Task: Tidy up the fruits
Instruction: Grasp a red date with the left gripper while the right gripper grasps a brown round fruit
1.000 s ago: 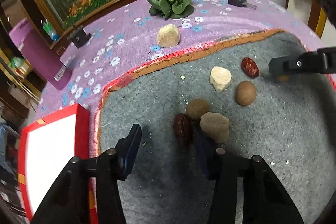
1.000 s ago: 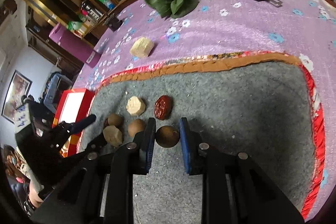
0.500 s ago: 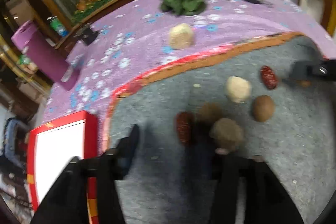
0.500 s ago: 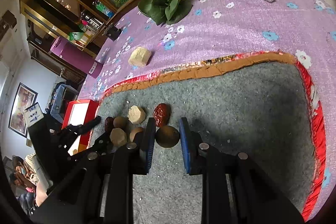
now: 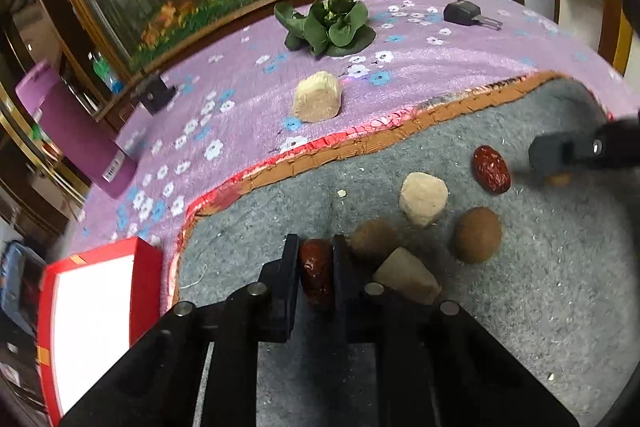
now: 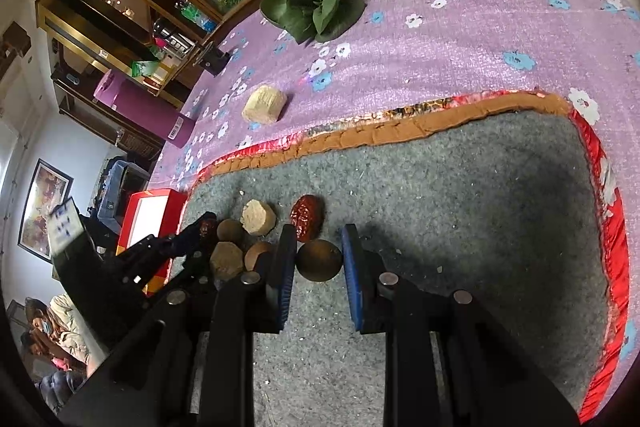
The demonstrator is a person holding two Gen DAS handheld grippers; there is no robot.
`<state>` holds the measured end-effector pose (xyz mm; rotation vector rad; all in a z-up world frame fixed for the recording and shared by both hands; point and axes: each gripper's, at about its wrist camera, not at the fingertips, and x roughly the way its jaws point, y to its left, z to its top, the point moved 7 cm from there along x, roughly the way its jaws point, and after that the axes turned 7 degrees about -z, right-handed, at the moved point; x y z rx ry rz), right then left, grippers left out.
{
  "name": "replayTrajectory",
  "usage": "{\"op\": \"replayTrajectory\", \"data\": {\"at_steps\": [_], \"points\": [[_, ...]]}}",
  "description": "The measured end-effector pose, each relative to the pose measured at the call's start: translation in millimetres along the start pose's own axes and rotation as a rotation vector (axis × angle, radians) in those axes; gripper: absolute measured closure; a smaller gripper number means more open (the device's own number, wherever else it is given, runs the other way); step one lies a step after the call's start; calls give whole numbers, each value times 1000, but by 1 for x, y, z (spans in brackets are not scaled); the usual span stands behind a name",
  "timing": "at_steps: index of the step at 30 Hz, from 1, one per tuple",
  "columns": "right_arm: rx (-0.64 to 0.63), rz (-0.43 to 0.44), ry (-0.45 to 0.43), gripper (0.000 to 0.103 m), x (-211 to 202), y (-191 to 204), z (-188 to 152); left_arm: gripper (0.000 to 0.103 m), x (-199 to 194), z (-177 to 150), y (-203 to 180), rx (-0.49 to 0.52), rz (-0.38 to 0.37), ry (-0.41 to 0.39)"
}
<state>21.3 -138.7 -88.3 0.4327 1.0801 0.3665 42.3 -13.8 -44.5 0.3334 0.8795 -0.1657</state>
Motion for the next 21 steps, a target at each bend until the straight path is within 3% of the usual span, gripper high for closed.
{"op": "replayTrajectory", "data": {"at_steps": [5,10,13,21], "points": [[-9,8,-18,79,-5,2,1,90,-7,0,3,-27,-28,-61],[-50,3,-72,79,-14,8,4,90,-67,13,-17,106,30,-325],[-60,10,-86,78,-15,11,5,90,-102,17,-26,153,54,-443],[-90,18,-139,78,-23,17,8,90,-151,21,-38,199,106,-576]]}}
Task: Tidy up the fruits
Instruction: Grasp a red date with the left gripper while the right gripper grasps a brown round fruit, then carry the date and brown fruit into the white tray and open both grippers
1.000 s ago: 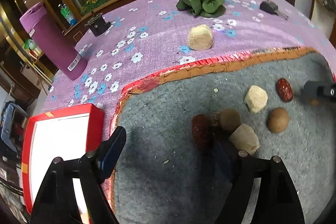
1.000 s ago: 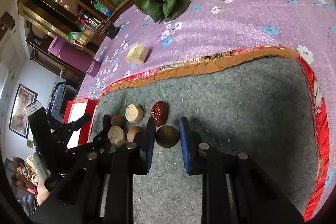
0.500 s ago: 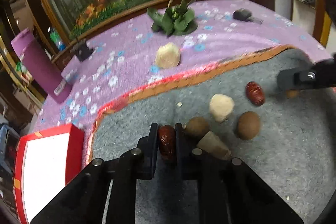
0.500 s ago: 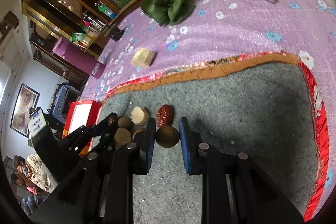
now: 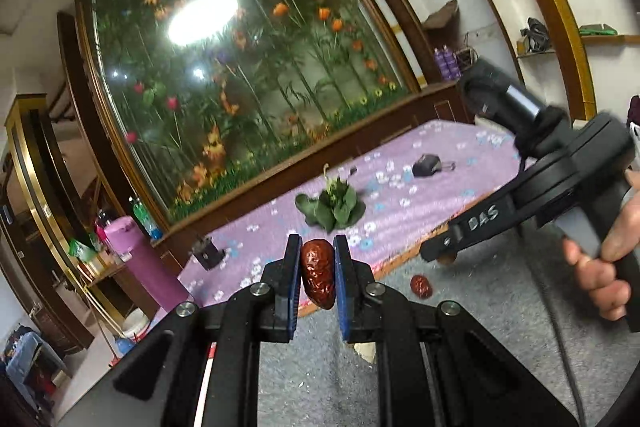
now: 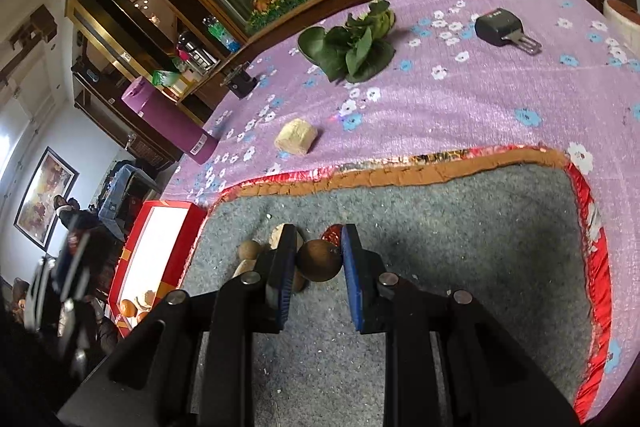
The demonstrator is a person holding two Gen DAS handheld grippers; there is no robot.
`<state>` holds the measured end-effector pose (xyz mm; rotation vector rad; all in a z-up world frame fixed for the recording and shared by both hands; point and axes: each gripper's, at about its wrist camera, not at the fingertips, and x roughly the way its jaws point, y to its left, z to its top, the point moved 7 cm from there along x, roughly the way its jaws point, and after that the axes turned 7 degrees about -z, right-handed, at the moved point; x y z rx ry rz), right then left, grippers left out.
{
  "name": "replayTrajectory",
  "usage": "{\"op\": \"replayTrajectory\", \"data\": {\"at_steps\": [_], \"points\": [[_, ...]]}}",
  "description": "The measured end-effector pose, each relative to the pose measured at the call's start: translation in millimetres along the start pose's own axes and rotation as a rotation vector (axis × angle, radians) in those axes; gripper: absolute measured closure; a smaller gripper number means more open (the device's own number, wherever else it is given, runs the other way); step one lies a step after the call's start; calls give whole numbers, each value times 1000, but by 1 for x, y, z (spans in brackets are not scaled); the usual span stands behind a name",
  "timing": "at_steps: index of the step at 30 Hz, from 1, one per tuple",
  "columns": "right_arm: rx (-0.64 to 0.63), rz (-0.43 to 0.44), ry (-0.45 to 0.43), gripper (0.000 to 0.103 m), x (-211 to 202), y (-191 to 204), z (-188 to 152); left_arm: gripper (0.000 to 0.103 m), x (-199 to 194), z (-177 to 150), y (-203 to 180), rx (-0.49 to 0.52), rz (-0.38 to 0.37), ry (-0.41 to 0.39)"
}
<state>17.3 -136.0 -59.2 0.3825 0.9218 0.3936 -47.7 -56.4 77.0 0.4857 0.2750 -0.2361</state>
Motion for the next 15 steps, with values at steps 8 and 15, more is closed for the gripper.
{"op": "replayTrajectory", "data": {"at_steps": [8,15], "points": [[-37,17,-50,78,-8,9,4,90,-13,9,7,14,40,-54],[-78,19,-74,78,-10,18,2,90,-21,3,18,5,79,-56]]}}
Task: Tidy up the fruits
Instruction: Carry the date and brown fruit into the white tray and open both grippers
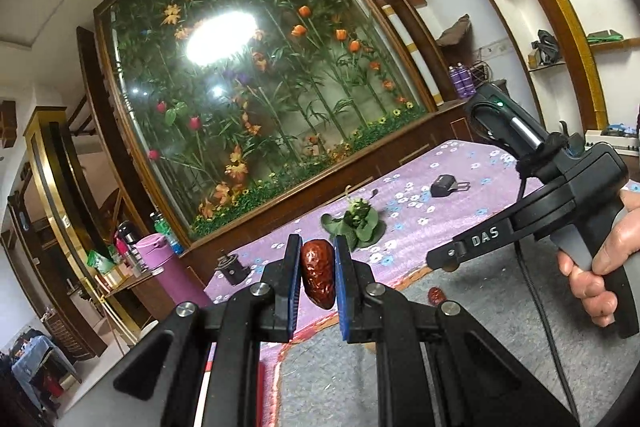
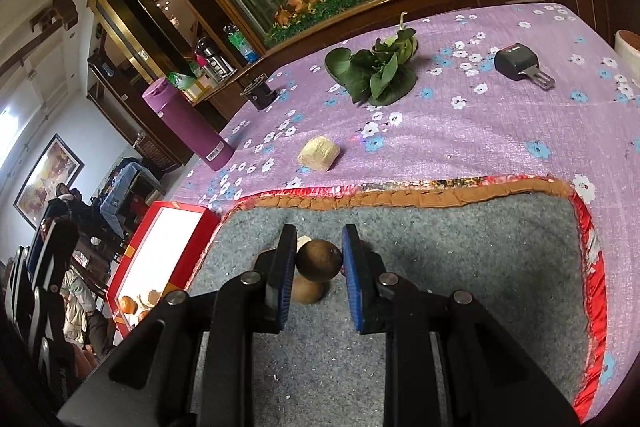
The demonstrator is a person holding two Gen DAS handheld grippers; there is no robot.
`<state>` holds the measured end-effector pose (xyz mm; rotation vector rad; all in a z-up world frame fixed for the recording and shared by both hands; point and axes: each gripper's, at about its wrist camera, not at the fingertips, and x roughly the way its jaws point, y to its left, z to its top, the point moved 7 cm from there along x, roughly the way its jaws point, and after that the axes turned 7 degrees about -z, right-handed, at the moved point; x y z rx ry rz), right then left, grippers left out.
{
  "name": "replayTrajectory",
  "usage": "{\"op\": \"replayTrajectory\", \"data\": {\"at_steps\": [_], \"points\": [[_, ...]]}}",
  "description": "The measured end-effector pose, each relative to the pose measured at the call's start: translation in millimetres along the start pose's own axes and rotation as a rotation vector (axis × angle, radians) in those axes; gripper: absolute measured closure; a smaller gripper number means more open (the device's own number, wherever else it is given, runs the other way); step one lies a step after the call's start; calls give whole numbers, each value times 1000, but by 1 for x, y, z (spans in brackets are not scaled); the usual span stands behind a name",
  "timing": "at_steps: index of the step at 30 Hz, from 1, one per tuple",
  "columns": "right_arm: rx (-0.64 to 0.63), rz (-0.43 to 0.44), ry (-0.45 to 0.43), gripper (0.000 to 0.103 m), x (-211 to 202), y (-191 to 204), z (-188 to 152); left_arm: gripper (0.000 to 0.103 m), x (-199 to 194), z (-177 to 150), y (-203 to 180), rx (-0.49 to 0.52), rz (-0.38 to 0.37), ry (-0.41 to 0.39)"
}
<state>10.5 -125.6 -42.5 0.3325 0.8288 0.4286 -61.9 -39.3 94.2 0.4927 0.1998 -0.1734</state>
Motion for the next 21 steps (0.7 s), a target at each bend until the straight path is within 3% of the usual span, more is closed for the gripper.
{"op": "replayTrajectory", "data": {"at_steps": [3,12,14,21], "points": [[-24,-20,-2,78,1,2,-2,90,-9,-10,15,-53,17,25],[-40,-52,-2,78,10,14,-8,90,-63,-78,114,-349,114,117],[-59,-23,20,78,11,37,-12,90,-70,-90,133,-376,146,143],[-232,161,125,78,40,200,-45,90,-78,-144,187,-547,213,258]]}}
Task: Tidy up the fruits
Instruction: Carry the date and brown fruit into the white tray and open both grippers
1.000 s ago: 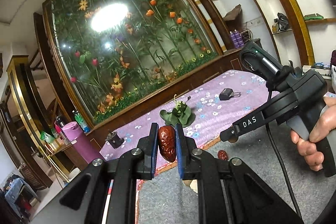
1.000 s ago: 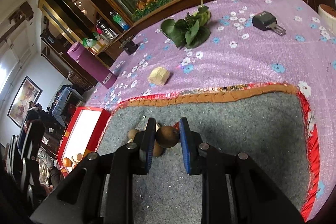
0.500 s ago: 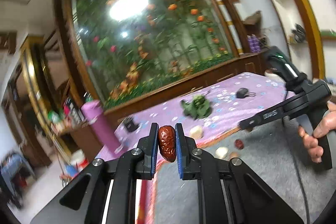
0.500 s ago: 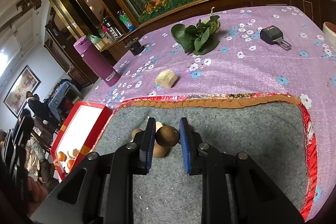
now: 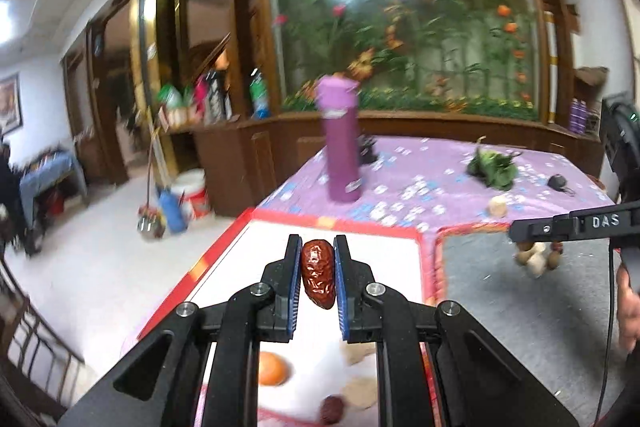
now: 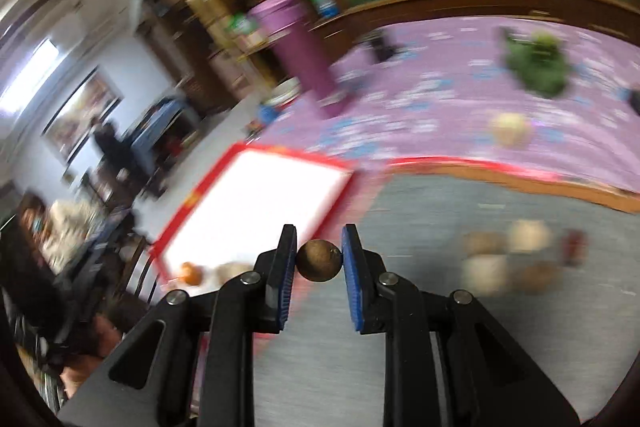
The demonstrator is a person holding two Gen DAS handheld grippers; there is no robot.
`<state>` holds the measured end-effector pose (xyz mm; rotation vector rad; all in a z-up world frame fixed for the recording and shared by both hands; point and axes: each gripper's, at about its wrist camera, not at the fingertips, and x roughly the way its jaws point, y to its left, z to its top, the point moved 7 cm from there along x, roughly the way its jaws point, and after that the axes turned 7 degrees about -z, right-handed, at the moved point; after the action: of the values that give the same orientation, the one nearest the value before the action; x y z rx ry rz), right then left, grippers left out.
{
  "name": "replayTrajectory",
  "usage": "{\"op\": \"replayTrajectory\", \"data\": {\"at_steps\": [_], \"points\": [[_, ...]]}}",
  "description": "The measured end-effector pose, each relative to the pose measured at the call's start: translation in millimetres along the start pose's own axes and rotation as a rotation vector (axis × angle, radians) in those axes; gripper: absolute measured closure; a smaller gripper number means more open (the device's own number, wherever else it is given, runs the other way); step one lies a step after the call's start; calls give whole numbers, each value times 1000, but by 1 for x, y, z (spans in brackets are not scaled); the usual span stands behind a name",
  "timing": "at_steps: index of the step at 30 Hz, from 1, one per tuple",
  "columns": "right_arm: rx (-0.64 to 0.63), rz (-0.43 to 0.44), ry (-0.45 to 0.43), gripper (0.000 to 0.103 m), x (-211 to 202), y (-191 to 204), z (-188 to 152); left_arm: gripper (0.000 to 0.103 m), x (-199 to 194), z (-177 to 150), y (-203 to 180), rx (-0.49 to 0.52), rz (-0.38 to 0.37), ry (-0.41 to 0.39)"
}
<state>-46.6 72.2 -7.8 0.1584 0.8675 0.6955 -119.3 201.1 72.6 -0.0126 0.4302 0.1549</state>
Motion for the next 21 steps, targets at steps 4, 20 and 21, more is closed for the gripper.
{"op": "replayTrajectory", "data": {"at_steps": [4,20,21], "points": [[-67,45,49,78,37,67,-9,90,9,-16,28,-45,26,59],[-107,-16,151,55,77,109,-26,53,26,-53,61,-104,51,204],[-101,-21,126,55,69,106,-21,24,23,-52,63,-110,63,193]]}}
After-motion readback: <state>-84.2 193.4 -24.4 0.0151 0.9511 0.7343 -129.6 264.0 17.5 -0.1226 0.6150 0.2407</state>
